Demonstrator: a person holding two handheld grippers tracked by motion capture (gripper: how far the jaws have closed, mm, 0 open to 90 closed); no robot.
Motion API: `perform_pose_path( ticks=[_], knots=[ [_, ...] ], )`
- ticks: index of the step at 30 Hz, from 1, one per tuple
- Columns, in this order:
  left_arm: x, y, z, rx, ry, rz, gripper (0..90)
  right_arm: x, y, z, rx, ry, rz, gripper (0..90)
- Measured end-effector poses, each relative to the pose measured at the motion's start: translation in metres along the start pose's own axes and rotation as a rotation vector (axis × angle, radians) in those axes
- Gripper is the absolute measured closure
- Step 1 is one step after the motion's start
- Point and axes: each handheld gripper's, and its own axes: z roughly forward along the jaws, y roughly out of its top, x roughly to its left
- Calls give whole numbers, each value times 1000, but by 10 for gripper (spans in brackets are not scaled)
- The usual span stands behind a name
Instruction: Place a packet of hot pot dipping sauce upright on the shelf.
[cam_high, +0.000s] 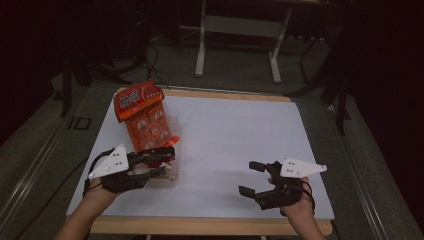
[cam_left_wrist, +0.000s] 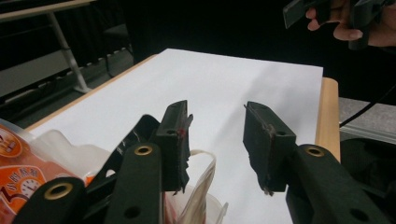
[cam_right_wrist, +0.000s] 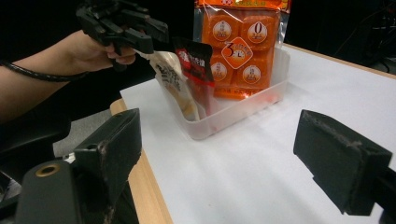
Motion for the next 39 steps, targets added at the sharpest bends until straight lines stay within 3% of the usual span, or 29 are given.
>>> perform_pose_path(
  ticks=[10,15,23,27,32,33,39],
  knots=[
    [-6,20,-2,-19,17,-9,552,0,1,0,0,2,1,152],
    [-14,31,-4,-53,15,12,532,-1,1,0,3,6,2,152],
    [-30,47,5,-74,6,-13,321,0,1,-1,-4,11,3,151],
    [-39,51,13,-102,-35,-58,178,0,1,-3,-8,0,0,151],
    [-48,47,29,-105,-65,-46,118,-1,-3,-6,-8,-10,4,151],
    [-52,43,38,-84,-104,-57,94,-1,-4,-6,-7,-12,7,151],
    [-55,33,49,-114,-140,-92,60,-4,-12,-8,2,-30,17,151]
  ],
)
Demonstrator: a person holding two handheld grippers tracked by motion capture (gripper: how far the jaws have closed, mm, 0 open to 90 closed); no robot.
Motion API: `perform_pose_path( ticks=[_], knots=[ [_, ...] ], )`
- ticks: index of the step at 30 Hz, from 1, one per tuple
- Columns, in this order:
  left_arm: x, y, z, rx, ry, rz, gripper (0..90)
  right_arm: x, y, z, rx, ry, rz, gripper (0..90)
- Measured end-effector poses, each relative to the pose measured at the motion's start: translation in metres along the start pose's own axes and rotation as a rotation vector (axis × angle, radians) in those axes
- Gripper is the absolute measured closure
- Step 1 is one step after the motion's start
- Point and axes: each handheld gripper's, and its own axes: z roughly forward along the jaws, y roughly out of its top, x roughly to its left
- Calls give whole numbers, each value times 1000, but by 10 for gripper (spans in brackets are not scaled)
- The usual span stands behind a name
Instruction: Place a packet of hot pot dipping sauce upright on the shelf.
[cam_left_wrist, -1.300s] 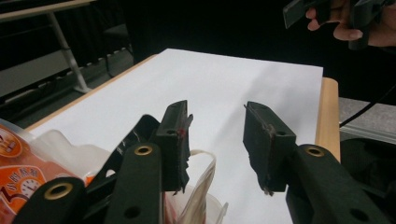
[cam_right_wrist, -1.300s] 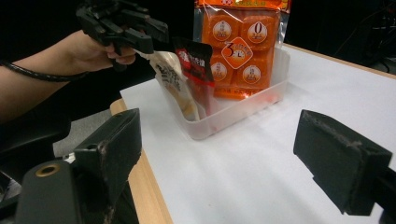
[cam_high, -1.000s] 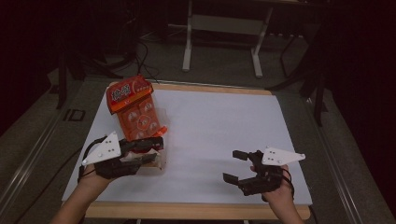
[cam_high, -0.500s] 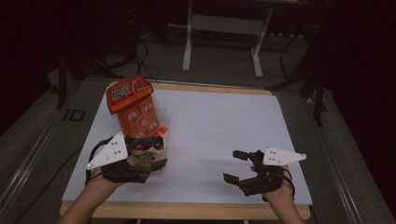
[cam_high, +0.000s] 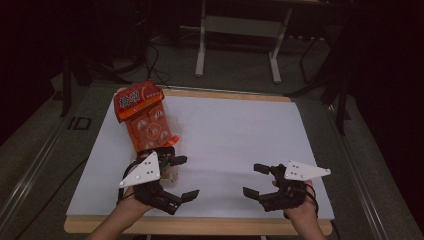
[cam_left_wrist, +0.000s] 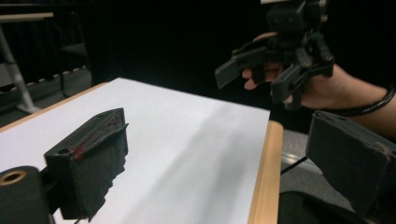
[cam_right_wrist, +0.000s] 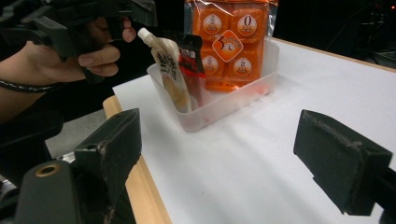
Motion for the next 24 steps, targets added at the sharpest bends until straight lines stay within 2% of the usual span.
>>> perform_pose_path(
  ticks=[7,8,10,14,20,24],
  knots=[
    [-5,-14,9,20,-12,-12,60,-2,-11,2,27,-14,3,151],
    [-8,-21,14,46,-15,-14,60,-2,-16,4,37,-18,4,151],
    [-10,-27,19,67,-16,-17,60,-2,-18,5,44,-25,-1,151],
    [-14,-36,27,86,-11,-25,61,-4,-21,8,45,-24,-2,151],
    [-19,-47,35,98,-9,2,61,-7,-27,12,44,-27,5,151],
    [-19,-55,38,99,-6,-1,61,-8,-31,14,53,-31,8,151]
  ],
)
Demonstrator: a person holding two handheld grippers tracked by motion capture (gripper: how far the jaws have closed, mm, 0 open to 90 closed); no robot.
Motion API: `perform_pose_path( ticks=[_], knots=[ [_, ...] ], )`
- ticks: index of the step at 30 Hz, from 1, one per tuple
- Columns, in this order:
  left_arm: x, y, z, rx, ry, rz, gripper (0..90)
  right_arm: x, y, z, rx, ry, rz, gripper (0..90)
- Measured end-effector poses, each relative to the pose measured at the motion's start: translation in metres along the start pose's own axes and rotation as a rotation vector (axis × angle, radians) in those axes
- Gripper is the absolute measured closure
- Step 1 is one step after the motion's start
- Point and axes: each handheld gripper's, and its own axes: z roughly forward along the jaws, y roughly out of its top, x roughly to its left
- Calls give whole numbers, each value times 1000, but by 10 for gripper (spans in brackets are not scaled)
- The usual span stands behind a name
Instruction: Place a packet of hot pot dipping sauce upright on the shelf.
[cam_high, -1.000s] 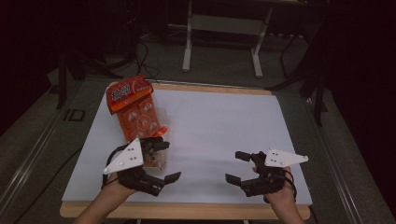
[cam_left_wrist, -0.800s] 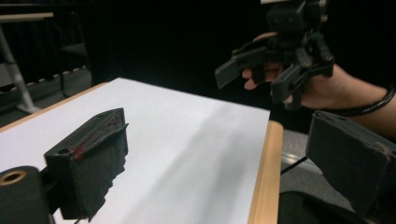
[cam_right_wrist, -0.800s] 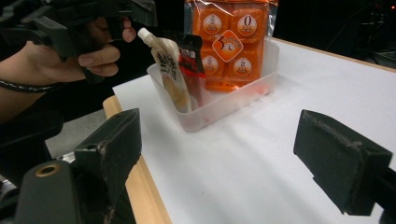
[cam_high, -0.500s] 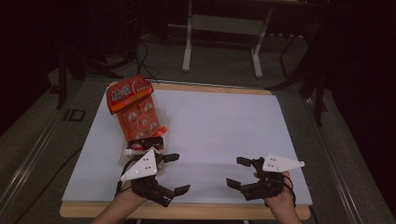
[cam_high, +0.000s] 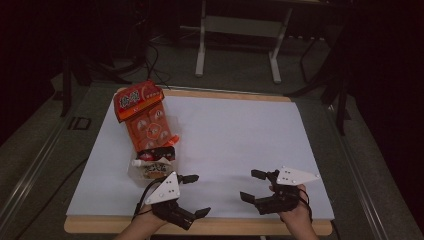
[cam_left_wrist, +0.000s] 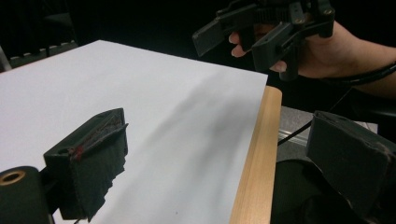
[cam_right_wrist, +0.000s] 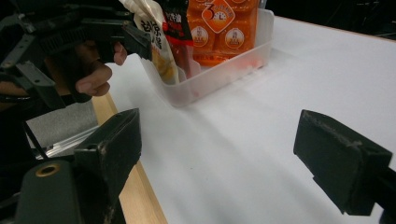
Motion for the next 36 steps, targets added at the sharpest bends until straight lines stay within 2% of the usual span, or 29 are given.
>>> perform_pose_path(
  ticks=[9,14,15,18,21,24,27,36],
  knots=[
    [-4,-14,13,54,-21,15,61,-6,-8,5,23,-17,4,151],
    [-4,-17,16,56,-21,15,61,-9,-11,4,17,-24,8,151],
    [-3,-22,19,61,-17,-2,67,-10,-13,5,22,-41,-8,151],
    [-4,-29,24,97,-10,17,68,-10,-16,5,30,-53,-28,151],
    [-6,-32,25,101,-13,23,68,-11,-18,6,43,-64,-35,151],
    [-6,-33,23,89,8,43,67,-13,-21,7,55,-70,-34,151],
    [-5,-34,22,80,16,43,67,-15,-22,8,59,-66,-25,151],
    [-4,-37,22,100,14,47,67,-18,-24,7,60,-68,-14,151]
  ],
)
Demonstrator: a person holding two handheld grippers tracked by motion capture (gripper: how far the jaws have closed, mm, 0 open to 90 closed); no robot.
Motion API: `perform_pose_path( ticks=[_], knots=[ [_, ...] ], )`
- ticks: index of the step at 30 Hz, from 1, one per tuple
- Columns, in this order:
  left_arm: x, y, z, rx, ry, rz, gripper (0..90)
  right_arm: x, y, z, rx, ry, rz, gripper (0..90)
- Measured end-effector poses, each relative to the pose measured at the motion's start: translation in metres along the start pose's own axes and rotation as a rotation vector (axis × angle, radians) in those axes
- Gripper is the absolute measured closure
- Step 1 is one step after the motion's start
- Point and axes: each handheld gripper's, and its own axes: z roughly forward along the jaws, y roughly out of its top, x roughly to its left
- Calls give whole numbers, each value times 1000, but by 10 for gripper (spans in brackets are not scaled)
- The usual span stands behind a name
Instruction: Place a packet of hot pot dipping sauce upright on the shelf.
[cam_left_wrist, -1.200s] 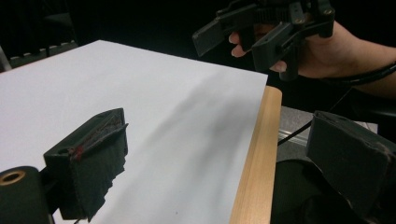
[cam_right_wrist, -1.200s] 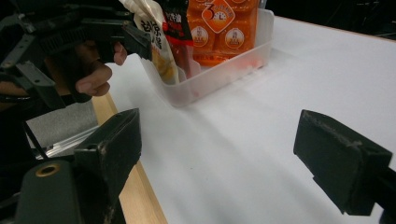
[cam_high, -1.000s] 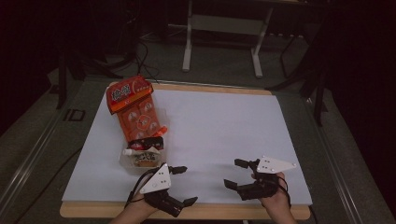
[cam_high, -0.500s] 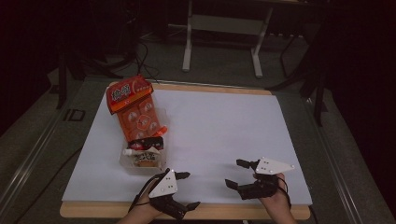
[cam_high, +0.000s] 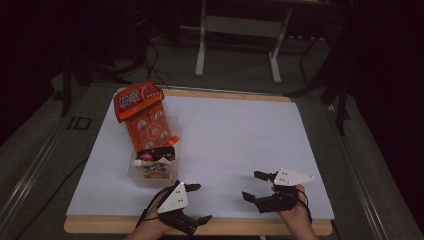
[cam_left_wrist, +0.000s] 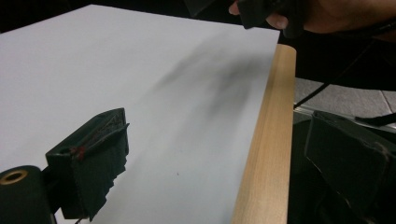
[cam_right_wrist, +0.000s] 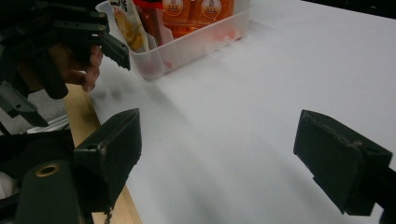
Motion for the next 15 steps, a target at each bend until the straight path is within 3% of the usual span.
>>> perform_pose_path(
  ticks=[15],
  knots=[
    [-1,0,0,6,-11,3,67,-1,-1,2,10,-5,-1,151]
  ],
)
